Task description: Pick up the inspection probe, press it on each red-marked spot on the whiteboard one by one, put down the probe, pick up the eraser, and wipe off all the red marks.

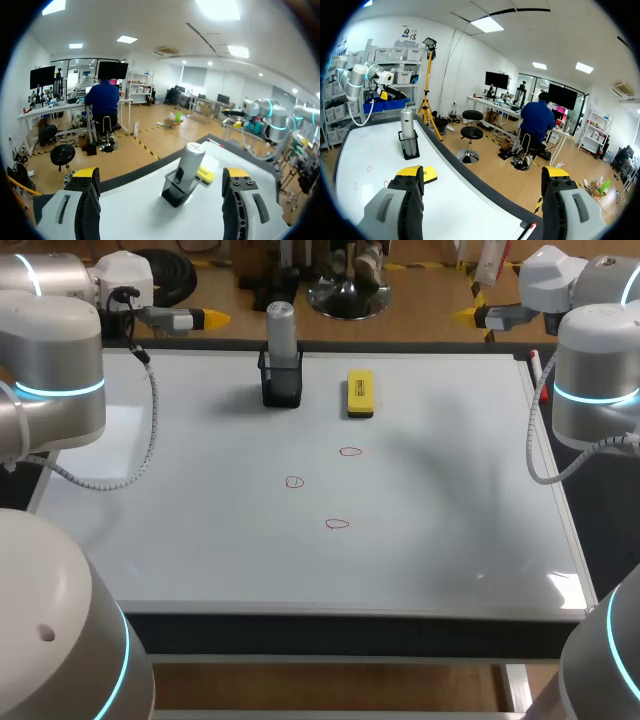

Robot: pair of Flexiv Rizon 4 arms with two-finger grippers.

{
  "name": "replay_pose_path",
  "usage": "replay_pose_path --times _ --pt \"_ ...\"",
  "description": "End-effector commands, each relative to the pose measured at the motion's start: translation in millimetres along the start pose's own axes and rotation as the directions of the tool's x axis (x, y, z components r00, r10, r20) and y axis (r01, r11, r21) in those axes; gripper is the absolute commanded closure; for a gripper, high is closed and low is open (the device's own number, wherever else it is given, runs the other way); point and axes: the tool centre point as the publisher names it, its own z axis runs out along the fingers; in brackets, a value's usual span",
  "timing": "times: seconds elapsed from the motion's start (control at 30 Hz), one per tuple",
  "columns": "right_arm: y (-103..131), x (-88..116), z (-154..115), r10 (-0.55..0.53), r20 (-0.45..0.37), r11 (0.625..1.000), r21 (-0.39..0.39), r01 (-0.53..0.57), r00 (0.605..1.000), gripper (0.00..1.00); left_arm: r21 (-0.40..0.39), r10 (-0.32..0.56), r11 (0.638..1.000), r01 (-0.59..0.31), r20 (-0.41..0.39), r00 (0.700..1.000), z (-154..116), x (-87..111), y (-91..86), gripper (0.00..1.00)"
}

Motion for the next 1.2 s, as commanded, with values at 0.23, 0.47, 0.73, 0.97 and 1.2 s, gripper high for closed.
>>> replay_pose_path --times 0.23,0.47,0.73,0.97,1.2 --pt "0 -1 0 0.000 -0.001 1.000 -0.001 0.000 1.000 0.00 0.029 0.143 0.990 -0.140 -0.195 0.970 16 9.3 -2.7 0.00" --pt "0 -1 0 0.000 -0.001 1.000 -0.001 0.000 1.000 0.00 0.059 0.197 0.980 -0.188 -0.315 0.928 29 18.8 -7.7 0.00" --pt "0 -1 0 0.000 -0.001 1.000 -0.001 0.000 1.000 0.00 0.090 0.216 0.976 -0.196 -0.434 0.874 48 26.7 -9.7 0.00" --pt "0 -1 0 0.000 -0.001 1.000 -0.001 0.000 1.000 0.00 0.105 0.225 0.974 -0.200 -0.517 0.826 62 32.5 -5.6 0.00" --pt "0 -1 0 0.000 -0.001 1.000 -0.001 0.000 1.000 0.00 0.128 0.226 0.974 -0.187 -0.583 0.780 74 36.9 1.4 0.00"
